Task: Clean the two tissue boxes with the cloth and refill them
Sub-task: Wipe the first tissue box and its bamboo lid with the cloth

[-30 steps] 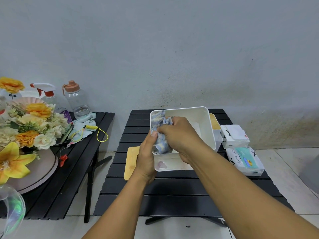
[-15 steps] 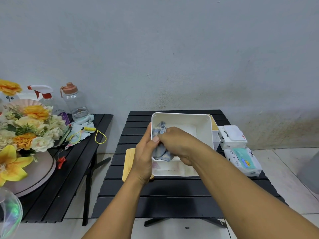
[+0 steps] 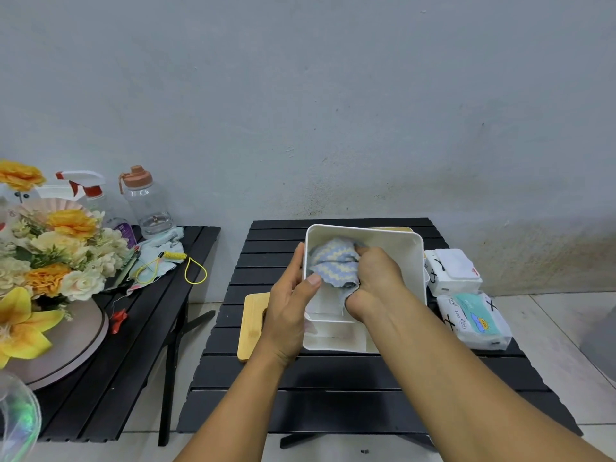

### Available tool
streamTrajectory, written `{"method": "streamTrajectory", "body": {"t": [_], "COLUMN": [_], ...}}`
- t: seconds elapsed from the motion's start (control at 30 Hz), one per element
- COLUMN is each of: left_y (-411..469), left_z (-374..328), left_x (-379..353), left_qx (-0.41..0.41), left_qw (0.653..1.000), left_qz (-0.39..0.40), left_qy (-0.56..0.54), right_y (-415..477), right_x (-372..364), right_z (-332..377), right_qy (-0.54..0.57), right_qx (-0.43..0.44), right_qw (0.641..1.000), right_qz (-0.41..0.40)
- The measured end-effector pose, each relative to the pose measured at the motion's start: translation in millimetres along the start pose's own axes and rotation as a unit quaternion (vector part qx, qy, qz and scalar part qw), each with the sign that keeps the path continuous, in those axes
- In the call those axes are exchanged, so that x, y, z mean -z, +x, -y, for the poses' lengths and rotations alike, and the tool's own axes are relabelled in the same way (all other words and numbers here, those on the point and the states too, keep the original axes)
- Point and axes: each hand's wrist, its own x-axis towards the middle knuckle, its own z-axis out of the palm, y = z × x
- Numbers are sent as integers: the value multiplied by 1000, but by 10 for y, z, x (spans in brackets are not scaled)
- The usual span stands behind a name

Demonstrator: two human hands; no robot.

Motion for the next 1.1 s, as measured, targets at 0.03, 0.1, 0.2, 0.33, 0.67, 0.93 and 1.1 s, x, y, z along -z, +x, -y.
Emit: {"method": "streamTrajectory", "body": {"t": [0.03, 0.1, 0.2, 0.33, 0.67, 0.93, 1.1], "left_y": [-7, -9, 13, 25, 26, -6, 21], "left_z": [-11, -24, -32, -37, 26, -2, -29], "left_x": [-15, -24, -6, 20, 37, 25, 91], "left_qx": [1, 6, -6, 1, 6, 4, 22], "left_qw": [1000, 1000, 999, 999, 1000, 1000, 1000], "left_qz": [-1, -9, -15, -22, -9, -10, -20], "left_qy": [-4, -17, -41, -48, 28, 30, 10], "right_y": [5, 54, 116, 54, -134, -65, -110], "right_x": [-21, -95, -94, 2, -120, -130, -28], "right_z": [20, 59, 56, -9, -192, -265, -89], "right_qy": [22, 24, 87, 138, -233, -433, -660], "right_qx": [-17, -41, 18, 113, 119, 162, 244], "right_qw": [1000, 999, 995, 982, 965, 885, 704], "right_qz": [9, -17, -50, -67, -19, 60, 102]}}
